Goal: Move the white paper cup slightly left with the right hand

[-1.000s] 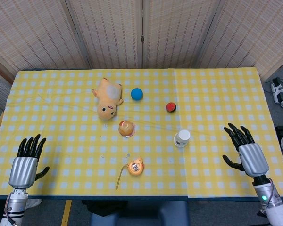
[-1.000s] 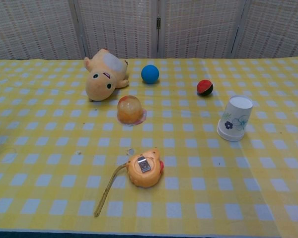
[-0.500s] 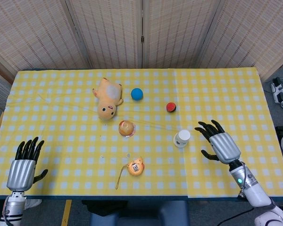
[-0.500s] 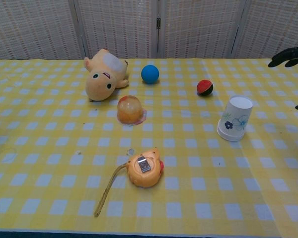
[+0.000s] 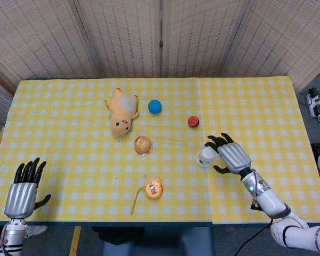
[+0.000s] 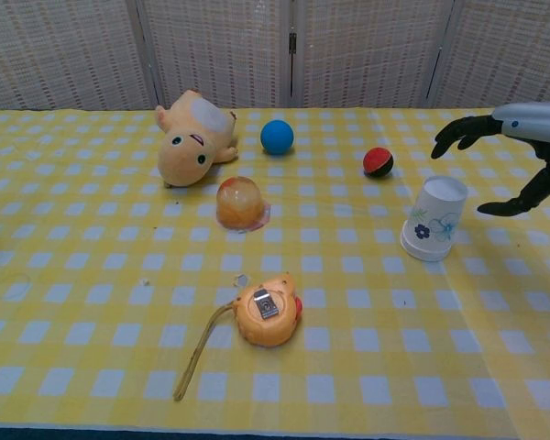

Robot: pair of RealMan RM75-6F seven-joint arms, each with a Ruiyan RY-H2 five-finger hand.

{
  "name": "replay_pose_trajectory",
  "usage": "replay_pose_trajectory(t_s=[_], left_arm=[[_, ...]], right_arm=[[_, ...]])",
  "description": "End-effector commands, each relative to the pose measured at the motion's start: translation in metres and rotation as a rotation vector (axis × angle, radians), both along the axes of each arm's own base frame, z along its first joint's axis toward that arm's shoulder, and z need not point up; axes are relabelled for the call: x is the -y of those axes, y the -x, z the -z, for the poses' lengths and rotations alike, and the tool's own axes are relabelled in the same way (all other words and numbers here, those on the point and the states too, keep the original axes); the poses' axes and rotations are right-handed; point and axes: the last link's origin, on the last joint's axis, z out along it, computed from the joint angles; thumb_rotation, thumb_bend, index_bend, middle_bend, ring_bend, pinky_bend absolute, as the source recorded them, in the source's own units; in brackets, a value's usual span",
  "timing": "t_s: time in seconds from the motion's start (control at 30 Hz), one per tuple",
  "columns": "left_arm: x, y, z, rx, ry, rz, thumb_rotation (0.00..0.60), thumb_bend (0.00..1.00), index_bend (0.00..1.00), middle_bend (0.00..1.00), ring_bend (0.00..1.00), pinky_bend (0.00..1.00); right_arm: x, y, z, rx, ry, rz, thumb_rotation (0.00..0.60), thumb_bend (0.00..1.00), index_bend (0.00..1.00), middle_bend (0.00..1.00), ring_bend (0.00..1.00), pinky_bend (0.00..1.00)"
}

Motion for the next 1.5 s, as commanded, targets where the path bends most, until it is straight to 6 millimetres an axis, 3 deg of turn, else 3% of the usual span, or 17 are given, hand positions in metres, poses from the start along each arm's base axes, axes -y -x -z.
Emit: replay_pose_trajectory(t_s=[0.03, 0.5, 1.17, 1.5], left_arm=[[0.0, 0.0, 0.001, 0.0, 0.005, -0.005, 0.6, 0.21, 0.07, 0.02, 0.02, 0.0], [0.0, 0.003, 0.002, -0.003, 0.017, -0.029, 0.6, 0.21, 0.07, 0.02, 0.02, 0.0], [0.0, 0.006, 0.003, 0.0, 0.027, -0.053, 0.6, 0.21, 0.06, 0.02, 0.01, 0.0], [-0.001, 0.008, 0.004, 0.001, 0.031, -0.061, 0.6, 0.21, 0.06, 0.02, 0.01, 0.0]], right_arm=[[0.008, -0.002, 0.003, -0.03, -0.01, 0.002, 0.6, 0.33, 0.24, 0.12, 0.15, 0.05], [0.025, -0.001, 0.012, -0.053, -0.031, 0.05, 0.6, 0.42, 0.26, 0.12, 0.15, 0.05], [0.028, -0.003, 0.019, -0.063, -0.04, 0.054, 0.6, 0.46, 0.32, 0.13, 0.15, 0.05], [0.026, -0.009, 0.007, -0.042, -0.012, 0.035, 0.6, 0.46, 0.34, 0.14, 0.15, 0.05]])
